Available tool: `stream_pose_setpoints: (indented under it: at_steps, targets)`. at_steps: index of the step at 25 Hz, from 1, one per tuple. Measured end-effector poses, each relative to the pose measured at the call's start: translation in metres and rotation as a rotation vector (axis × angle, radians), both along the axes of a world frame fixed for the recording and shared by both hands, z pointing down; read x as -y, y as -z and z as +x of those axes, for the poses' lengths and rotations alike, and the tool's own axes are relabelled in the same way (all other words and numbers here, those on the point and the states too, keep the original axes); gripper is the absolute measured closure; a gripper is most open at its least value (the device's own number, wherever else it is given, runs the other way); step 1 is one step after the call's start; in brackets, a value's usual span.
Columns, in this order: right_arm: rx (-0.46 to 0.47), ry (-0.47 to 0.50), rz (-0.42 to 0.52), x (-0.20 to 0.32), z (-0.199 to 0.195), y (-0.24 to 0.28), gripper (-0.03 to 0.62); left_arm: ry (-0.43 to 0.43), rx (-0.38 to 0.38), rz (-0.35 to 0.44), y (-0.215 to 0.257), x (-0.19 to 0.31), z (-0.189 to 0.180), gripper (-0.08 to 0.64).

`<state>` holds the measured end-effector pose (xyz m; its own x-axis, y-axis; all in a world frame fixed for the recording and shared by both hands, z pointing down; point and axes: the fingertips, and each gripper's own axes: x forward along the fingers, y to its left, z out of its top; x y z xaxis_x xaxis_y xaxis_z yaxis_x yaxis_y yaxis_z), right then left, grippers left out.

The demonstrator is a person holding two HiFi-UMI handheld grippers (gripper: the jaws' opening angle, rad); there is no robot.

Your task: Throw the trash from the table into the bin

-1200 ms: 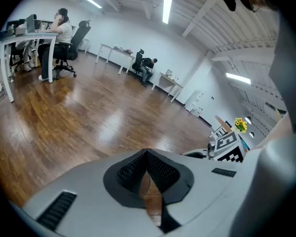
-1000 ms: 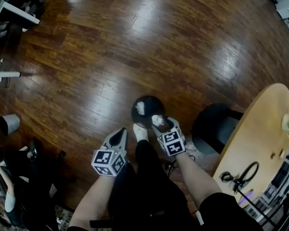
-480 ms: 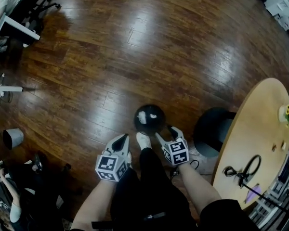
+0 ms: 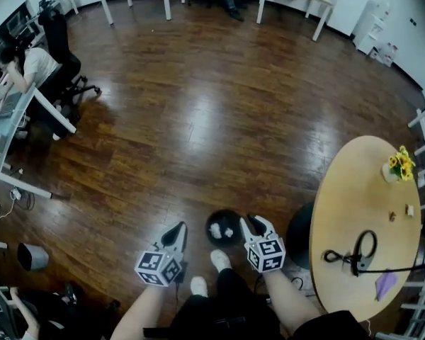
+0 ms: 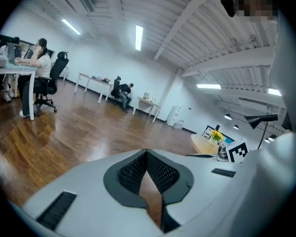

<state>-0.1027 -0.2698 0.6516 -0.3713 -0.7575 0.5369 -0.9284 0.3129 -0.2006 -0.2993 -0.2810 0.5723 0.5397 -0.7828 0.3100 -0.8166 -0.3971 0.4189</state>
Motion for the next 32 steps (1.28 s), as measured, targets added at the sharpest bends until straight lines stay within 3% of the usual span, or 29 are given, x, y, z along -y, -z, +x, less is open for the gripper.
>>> stream_pose_setpoints:
  at_steps: [7,13,18,22,26,29,32]
  targets:
    - [0.014,-0.053,0.287,0.002,0.005,0.125,0.589,-0.003,-0.081,0.268,0.104,0.001,-0.021,0.560]
    - [0.017,-0.014,0.446,-0.047,-0.025,0.188,0.591,-0.055,-0.188,0.357,0.139,-0.041,-0.017,0.560]
    - [0.027,-0.061,0.547,-0.099,-0.009,0.228,0.591,-0.111,-0.242,0.427,0.153,-0.075,-0.004,0.560]
    - [0.077,-0.187,0.601,-0.123,0.030,0.245,0.591,-0.159,-0.279,0.455,0.167,-0.090,0.011,0.560]
    - [0.112,-0.302,0.662,-0.146,0.067,0.255,0.589,-0.225,-0.274,0.491,0.182,-0.094,0.048,0.560]
    - [0.028,-0.374,0.667,-0.181,0.115,0.254,0.591,-0.286,-0.304,0.497,0.192,-0.098,0.094,0.560]
    - [-0.055,-0.506,0.641,-0.235,0.191,0.252,0.591,-0.373,-0.338,0.497,0.198,-0.116,0.159,0.560]
